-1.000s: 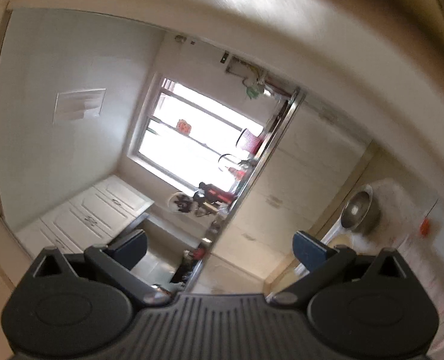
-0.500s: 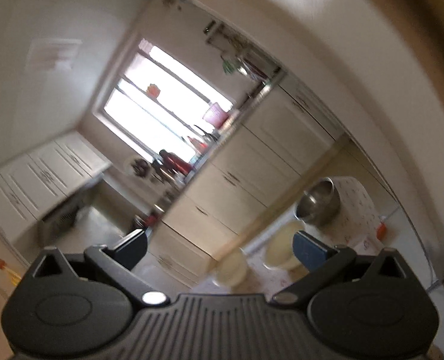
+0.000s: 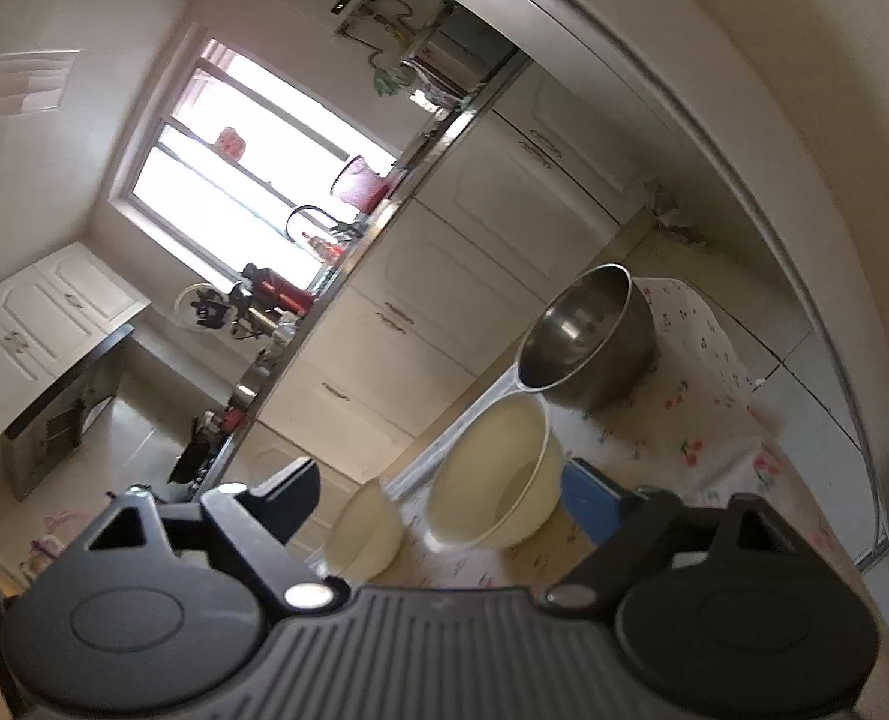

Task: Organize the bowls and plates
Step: 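Grasp the rim of a cream plastic bowl with the left tool, then lift the cream bowl with the left tool and carry it toward the plate stack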

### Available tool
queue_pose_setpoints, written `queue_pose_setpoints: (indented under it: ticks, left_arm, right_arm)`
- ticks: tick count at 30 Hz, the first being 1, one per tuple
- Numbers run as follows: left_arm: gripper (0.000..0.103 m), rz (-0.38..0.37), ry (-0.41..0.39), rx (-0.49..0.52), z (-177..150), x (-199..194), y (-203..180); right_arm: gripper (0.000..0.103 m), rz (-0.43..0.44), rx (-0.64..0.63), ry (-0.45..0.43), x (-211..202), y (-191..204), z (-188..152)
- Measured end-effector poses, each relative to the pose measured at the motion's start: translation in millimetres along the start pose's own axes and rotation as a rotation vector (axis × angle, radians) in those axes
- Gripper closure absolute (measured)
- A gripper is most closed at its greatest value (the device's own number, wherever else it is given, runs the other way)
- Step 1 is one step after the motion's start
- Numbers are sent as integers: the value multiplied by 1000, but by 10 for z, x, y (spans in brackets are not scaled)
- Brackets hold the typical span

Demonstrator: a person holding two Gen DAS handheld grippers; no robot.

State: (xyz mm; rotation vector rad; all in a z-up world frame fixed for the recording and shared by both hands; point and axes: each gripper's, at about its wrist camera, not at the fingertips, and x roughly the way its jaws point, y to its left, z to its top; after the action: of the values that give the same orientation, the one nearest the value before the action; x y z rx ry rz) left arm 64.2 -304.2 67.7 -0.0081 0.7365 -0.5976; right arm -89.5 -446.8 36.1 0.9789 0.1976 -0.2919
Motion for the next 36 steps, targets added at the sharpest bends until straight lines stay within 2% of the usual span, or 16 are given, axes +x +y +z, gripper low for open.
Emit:
queue_pose_setpoints:
  ticks: [5, 11, 13, 17, 24, 30, 36]
  left_arm:
    - [40, -20, 58, -26, 42, 407, -61]
    - [46, -19, 63, 1, 106, 660, -195]
    - [59, -17, 80, -5, 105, 749, -224]
    - [69, -27, 98, -2, 100, 802, -257]
    - [79, -14, 82, 31, 95, 627, -290]
    - [80, -25, 70, 31, 104, 436, -275]
    - [81, -47, 40, 49, 13, 25, -265]
  right_arm:
    - [21, 13, 18, 18, 303, -147, 46]
    - [20, 51, 29, 35, 442, -245, 88]
    - [20, 68, 25, 43, 462, -247, 90]
    - [19, 114, 23, 67, 468, -248, 86]
    - [16, 128, 14, 77, 352, -179, 82]
    - [15, 151, 10, 84, 148, -25, 25]
    - [14, 167, 9, 76, -141, 119, -57]
